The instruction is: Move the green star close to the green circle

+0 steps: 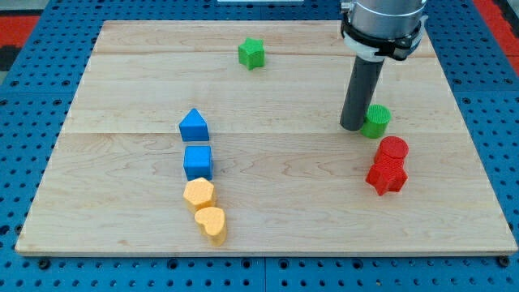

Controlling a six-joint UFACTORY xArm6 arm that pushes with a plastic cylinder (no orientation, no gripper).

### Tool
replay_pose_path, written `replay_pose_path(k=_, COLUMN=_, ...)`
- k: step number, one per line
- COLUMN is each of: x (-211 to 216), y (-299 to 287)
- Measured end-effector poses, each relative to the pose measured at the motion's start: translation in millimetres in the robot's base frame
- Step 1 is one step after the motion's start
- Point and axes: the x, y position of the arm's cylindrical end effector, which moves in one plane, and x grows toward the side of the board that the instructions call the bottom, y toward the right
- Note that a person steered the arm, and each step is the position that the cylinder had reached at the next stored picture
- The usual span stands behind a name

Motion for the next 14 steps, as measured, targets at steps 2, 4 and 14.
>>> replay_pose_path(k=2, x=-13.8, y=70.7)
replay_pose_path(k=4, x=-5.9, y=77.9)
replay_pose_path(k=14, x=-147.2, y=-165.7)
